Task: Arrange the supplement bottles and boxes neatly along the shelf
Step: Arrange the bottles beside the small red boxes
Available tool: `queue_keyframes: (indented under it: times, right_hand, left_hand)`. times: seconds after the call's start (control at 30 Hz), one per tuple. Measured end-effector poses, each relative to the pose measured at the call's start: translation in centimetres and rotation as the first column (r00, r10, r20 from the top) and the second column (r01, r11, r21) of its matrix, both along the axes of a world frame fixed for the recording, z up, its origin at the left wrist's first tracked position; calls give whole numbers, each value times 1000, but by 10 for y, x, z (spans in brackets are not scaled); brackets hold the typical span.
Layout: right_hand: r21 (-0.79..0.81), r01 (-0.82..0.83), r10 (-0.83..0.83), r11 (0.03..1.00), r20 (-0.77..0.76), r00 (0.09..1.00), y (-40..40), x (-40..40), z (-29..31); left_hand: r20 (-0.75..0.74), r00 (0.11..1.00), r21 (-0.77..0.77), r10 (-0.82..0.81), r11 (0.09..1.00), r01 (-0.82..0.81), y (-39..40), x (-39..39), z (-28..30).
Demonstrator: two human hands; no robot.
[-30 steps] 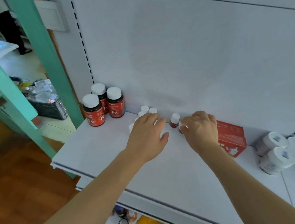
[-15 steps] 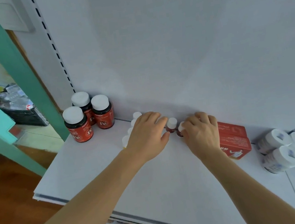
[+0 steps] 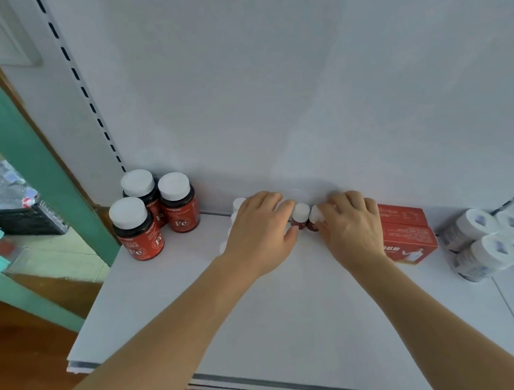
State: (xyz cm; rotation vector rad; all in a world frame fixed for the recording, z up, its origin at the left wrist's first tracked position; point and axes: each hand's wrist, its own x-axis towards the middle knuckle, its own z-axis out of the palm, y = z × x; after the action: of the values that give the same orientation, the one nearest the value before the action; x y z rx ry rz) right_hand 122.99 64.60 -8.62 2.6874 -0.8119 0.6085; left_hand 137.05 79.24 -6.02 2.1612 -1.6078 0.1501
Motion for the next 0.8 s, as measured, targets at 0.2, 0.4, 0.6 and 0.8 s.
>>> queue_keyframes:
  times: [0.2, 0.4, 0.6, 0.8]
  right_hand:
    - [21, 45, -47, 999, 103, 994, 12, -43, 27]
    - [99, 238, -246, 966, 77, 966, 12, -126, 44]
    - [110, 393, -404, 913, 110, 908, 7, -251, 57]
    - [120, 527, -537, 842, 77, 840, -8, -404, 70]
  left_hand:
    - [-4, 999, -113, -49, 992, 48, -24, -29, 11]
    - [83, 979, -111, -185, 975, 194, -55, -95, 36]
    - [124, 932, -90, -342, 931, 354, -99, -204, 57]
    - [121, 895, -110, -429, 890, 442, -138, -355, 68]
